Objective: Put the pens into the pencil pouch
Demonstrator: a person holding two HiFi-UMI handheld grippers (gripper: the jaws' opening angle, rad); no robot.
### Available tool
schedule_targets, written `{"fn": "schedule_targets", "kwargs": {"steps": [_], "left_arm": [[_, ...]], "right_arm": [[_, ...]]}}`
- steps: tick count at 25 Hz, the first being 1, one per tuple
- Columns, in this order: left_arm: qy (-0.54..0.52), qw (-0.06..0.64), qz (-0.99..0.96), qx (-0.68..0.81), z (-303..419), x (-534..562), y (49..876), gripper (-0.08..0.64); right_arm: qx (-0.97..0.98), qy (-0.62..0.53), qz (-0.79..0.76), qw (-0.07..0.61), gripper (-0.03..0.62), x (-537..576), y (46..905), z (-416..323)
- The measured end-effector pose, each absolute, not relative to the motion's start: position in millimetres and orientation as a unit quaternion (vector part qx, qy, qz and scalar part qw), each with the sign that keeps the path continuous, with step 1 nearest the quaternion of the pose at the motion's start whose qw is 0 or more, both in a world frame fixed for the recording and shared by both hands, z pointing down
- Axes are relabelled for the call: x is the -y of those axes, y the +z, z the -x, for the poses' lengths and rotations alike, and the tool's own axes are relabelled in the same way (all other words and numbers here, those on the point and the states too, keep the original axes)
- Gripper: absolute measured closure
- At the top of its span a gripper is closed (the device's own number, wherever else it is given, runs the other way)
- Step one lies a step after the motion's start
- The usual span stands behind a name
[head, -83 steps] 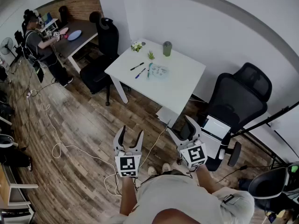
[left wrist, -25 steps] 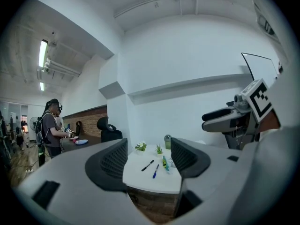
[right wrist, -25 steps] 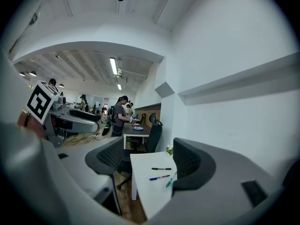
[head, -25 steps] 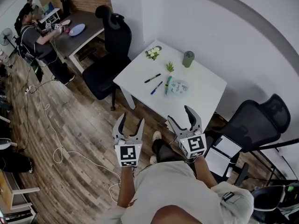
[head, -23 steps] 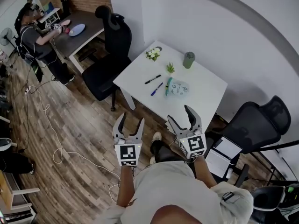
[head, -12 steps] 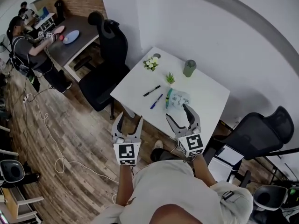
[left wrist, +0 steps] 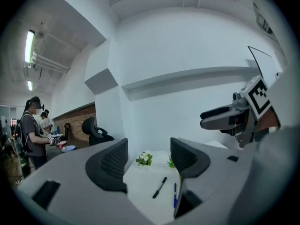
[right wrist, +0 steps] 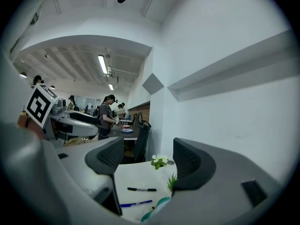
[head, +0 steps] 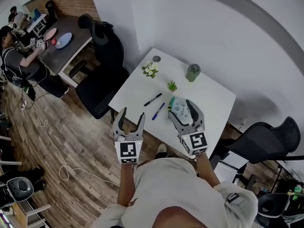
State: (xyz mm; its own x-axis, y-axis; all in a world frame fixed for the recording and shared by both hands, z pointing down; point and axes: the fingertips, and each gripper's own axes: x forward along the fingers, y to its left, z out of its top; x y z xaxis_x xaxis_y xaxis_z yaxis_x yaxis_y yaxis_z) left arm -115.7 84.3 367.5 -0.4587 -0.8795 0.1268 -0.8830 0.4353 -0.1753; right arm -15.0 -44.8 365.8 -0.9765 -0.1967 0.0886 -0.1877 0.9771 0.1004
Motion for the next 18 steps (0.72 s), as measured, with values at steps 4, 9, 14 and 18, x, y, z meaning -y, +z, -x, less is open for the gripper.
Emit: {"fn": "schedule_targets", "kwargs": {"steps": [4,9,14,18], "left_arm": [[0.114,0.009,-0.524,0.844,135,-66,370,0.282],[0.118,0.015,-0.538,0.834,152,-47,375,0.282],[0.118,0.018,-0.566,0.816,171,-27,381,0.282],[0.115,0.016,-0.597,0.794,187,-9,388,0.282]], "right_arm": [[0.993,-0.044,-0.101,0.049,0.261,61,366,34],[0.991,-0.03,-0.114,0.058,0.261,75,372,46],[0.987,-0.026,-0.141,0.072,0.261,87,381,57],[0.981,-0.027,-0.173,0.077,0.261,95,383,69]]}}
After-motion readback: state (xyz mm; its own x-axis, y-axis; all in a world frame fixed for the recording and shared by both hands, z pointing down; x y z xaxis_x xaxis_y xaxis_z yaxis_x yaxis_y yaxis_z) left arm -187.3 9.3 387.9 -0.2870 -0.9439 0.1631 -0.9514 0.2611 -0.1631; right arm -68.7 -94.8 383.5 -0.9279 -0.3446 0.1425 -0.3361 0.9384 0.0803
